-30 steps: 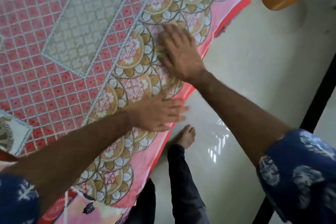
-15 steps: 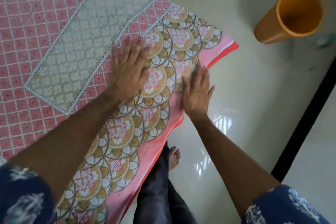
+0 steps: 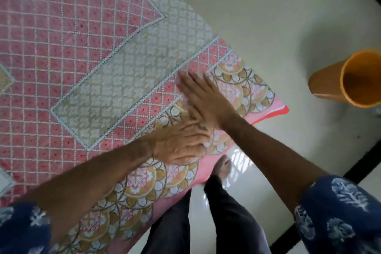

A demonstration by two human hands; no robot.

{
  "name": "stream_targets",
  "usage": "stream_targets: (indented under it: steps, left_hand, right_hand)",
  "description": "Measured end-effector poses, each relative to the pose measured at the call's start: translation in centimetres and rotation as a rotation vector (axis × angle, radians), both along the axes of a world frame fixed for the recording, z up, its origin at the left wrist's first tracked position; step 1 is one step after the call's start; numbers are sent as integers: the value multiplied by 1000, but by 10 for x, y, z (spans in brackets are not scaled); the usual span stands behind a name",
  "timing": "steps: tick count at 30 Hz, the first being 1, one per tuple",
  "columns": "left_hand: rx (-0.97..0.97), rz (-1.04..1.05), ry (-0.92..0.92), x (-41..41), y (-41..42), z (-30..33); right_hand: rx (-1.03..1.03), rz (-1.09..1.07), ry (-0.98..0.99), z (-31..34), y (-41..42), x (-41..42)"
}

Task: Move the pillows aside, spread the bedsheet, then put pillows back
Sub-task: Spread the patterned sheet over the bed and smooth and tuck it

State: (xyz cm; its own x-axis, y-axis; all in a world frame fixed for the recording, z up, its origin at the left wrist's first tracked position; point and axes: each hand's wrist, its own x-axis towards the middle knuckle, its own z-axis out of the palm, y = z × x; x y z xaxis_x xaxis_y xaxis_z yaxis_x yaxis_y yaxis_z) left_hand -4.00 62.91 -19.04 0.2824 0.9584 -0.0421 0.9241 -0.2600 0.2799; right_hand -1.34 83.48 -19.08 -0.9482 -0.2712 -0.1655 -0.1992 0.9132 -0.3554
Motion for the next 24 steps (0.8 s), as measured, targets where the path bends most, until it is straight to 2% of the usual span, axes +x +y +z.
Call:
stream_targets:
  steps: [2, 4, 7, 9, 10, 12, 15, 24]
  left_hand:
    - [33, -43, 27, -3, -13, 0]
    - [-4, 84, 31, -15, -24, 5]
    - [-245, 720, 77, -47, -40, 8]
    - [-302, 1160, 101, -63, -51, 11]
    - [-327, 1336, 101, -63, -52, 15]
    - [-368, 1516, 94, -52, -41, 18]
    - [-409, 1503, 96, -10, -11, 14]
    - [-434, 1333, 84, 98, 26, 15]
  right_hand:
    - [31, 96, 50, -11, 2, 4]
    - [19, 53, 74, -14, 3, 5]
    - [-6, -41, 4, -12, 0, 2]
    - [-18, -76, -48, -10, 0, 0]
    - [-22, -69, -59, -7, 1, -1]
    - [-20, -39, -82, -4, 6, -1]
    - [25, 99, -94, -2, 24, 11]
    - [181, 853, -18, 7, 122, 46]
